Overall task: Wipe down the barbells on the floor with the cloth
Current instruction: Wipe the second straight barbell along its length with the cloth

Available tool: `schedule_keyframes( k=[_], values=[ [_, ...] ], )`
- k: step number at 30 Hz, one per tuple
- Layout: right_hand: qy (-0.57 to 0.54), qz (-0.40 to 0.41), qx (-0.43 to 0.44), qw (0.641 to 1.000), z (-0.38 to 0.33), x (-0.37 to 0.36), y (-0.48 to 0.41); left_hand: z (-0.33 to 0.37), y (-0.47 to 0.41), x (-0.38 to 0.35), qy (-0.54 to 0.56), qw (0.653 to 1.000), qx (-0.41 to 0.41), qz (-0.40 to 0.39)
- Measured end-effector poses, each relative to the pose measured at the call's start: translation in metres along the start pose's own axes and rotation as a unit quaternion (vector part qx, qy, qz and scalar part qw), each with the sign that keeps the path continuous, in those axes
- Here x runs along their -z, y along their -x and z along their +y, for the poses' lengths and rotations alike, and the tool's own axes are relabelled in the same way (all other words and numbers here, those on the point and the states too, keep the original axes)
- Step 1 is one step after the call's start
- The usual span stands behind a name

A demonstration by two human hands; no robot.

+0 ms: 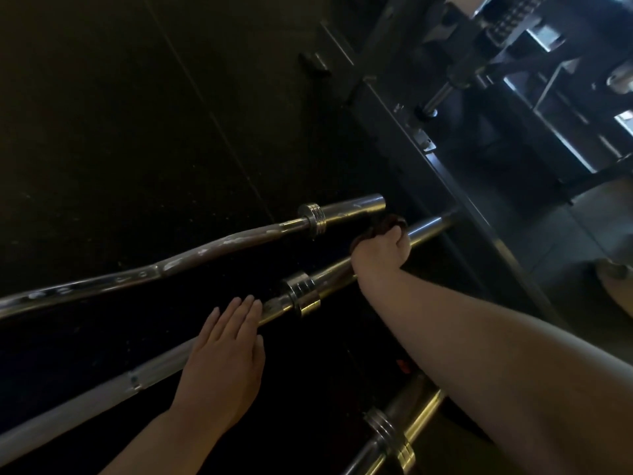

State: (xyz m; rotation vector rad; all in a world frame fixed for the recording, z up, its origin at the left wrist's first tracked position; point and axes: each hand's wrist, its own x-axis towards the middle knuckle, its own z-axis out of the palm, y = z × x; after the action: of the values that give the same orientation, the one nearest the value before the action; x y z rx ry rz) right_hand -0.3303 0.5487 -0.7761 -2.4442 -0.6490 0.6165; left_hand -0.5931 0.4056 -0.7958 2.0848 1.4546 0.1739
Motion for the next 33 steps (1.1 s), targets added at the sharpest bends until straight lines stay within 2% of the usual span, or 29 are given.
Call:
schedule_keyframes(
  k=[2,5,7,13,15,17,19,20,22,23,24,26,29,33],
  values=[
    [-0.019,0.001,0.05,0.999,0.01,-0.009,0.031,-0.002,-0.001,-0.002,0.002,1.0,-0.01,0.012],
    [0.02,-0.029,0.137,0.99,0.039,-0.01,0.069,-0.002,0.0,-0.005,-0.004,1.0,0.0,0.008],
    [0.036,-0.044,0.162,0.985,0.044,-0.004,0.067,0.0,0.0,-0.004,-0.005,1.0,0.001,0.009],
    [0.028,0.024,0.08,0.996,0.014,-0.005,0.045,0.0,0.0,-0.001,0.013,1.0,-0.003,0.0],
    [0.08,-0.021,0.161,0.983,0.023,-0.006,0.06,0.0,0.0,0.001,0.013,1.0,-0.005,-0.003],
    [0.138,-0.117,0.279,0.943,0.036,0.001,0.072,0.0,0.001,0.004,-0.003,1.0,-0.006,-0.012],
    [0.148,-0.153,0.336,0.917,0.041,0.009,0.065,0.0,0.0,0.005,-0.004,1.0,-0.012,-0.008],
    [0.142,-0.134,0.306,0.932,0.038,0.011,0.058,-0.001,0.0,0.005,0.002,1.0,-0.016,-0.002],
    [0.097,-0.071,0.192,0.974,0.025,0.011,0.048,-0.002,0.002,0.003,0.011,1.0,-0.02,-0.002],
    [0.107,-0.052,0.162,0.979,0.021,0.01,0.048,-0.003,0.002,0.002,0.012,1.0,-0.021,-0.004],
    [0.154,-0.056,0.184,0.969,0.019,0.009,0.052,-0.002,0.002,0.001,0.016,1.0,-0.022,-0.003],
    [0.238,-0.128,0.284,0.92,0.016,0.014,0.066,-0.003,0.0,0.002,0.032,0.999,-0.026,0.007],
    [0.246,-0.21,0.4,0.857,0.029,0.023,0.077,-0.005,0.001,0.001,0.035,0.999,-0.024,0.005],
    [0.242,-0.203,0.429,0.846,0.048,0.027,0.076,-0.005,0.001,-0.001,0.028,0.999,-0.02,0.014]
  ],
)
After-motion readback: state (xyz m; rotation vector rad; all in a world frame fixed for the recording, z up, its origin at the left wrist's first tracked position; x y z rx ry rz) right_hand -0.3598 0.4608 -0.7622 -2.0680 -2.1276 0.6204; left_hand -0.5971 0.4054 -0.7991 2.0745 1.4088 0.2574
